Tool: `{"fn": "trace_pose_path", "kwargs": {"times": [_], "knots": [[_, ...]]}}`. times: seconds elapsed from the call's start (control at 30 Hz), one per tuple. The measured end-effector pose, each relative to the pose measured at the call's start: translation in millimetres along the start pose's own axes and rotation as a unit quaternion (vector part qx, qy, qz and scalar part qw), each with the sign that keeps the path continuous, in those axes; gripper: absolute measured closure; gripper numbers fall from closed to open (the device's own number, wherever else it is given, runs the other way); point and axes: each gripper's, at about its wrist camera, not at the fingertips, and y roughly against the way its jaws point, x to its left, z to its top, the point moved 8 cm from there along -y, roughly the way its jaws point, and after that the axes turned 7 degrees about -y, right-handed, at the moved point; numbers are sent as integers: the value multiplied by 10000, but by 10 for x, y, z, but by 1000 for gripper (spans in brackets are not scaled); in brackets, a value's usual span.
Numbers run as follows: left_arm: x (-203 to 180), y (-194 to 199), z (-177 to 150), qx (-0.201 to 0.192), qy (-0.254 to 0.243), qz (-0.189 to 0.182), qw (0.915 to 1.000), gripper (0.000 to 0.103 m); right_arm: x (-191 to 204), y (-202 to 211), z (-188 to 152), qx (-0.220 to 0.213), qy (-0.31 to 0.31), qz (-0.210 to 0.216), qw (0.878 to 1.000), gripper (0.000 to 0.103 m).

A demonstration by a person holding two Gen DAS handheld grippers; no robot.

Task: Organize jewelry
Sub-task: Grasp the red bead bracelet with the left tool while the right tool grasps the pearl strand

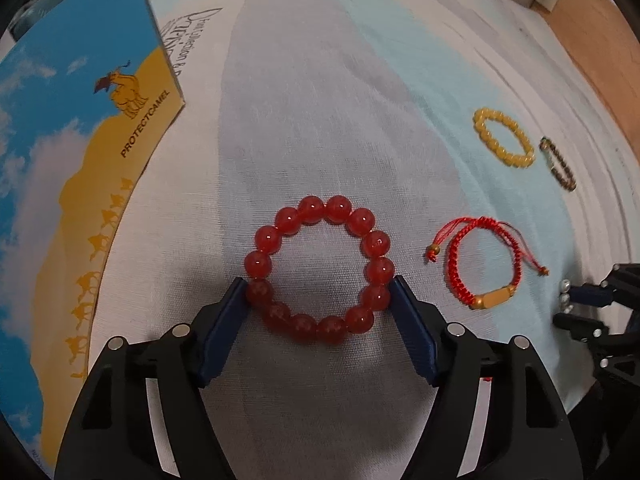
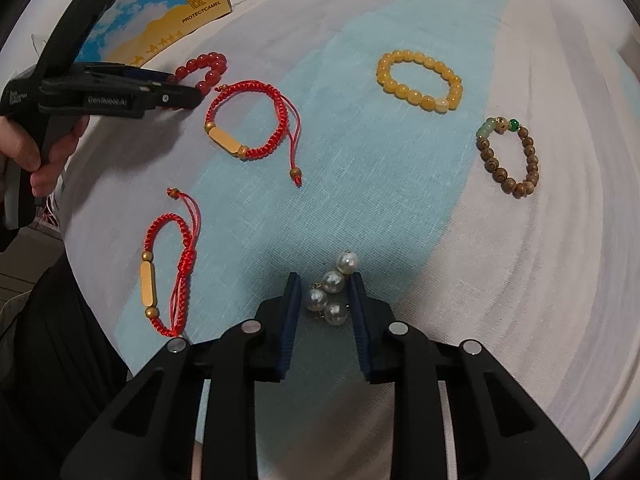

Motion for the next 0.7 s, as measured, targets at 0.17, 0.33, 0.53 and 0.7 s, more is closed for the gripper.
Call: {"fn": "trace_pose_path", "kwargs": {"times": [0.17,0.33,0.53,0.7], "knots": [[-47,-58,40,-2,54,73,10000,24,40,-65,23,-42,-43,-84,9999,77],[-87,-64,54,-16,-2,154,9999,25,95,-93,23,-110,-22,-258,9996,77],[-189,-18,17,-12,-130,98,9999,36,141,-113,1,-170,-175,-328,9992,77],[-195,79,-97,6,-162,92,9998,53,101,-94,0,-206,-232,-380,9988,78]]}}
